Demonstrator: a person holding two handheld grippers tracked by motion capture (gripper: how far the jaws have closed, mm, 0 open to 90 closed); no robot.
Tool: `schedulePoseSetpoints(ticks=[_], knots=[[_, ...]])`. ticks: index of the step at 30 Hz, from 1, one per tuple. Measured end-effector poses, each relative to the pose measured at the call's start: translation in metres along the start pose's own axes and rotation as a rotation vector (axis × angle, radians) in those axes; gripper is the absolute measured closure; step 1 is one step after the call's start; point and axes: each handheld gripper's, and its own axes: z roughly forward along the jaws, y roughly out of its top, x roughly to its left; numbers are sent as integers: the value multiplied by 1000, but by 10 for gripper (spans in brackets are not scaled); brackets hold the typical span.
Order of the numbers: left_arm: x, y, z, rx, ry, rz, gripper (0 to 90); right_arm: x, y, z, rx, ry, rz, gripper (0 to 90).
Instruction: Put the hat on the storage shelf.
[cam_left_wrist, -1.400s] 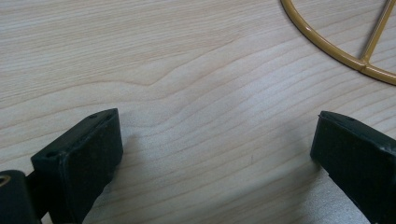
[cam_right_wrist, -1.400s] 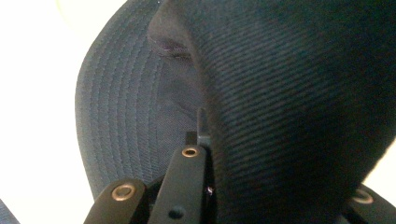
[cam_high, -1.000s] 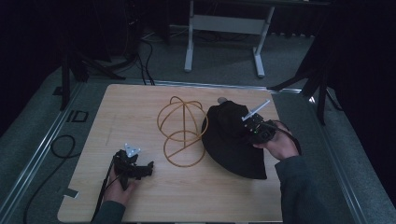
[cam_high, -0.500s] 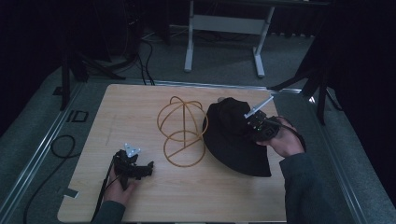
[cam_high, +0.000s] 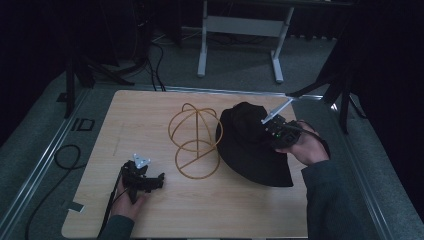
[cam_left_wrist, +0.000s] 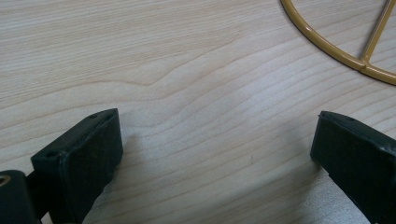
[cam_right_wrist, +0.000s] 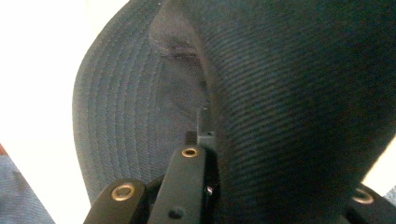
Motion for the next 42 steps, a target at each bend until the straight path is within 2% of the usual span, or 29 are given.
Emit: schedulePoseSetpoints(ticks=[20, 42], knots=[[0, 0, 0, 1, 0, 2, 26, -4, 7, -23, -1, -17, -29, 874], [0, 0, 0, 3, -1, 1, 26, -8, 11, -51, -25, -45, -54, 874]])
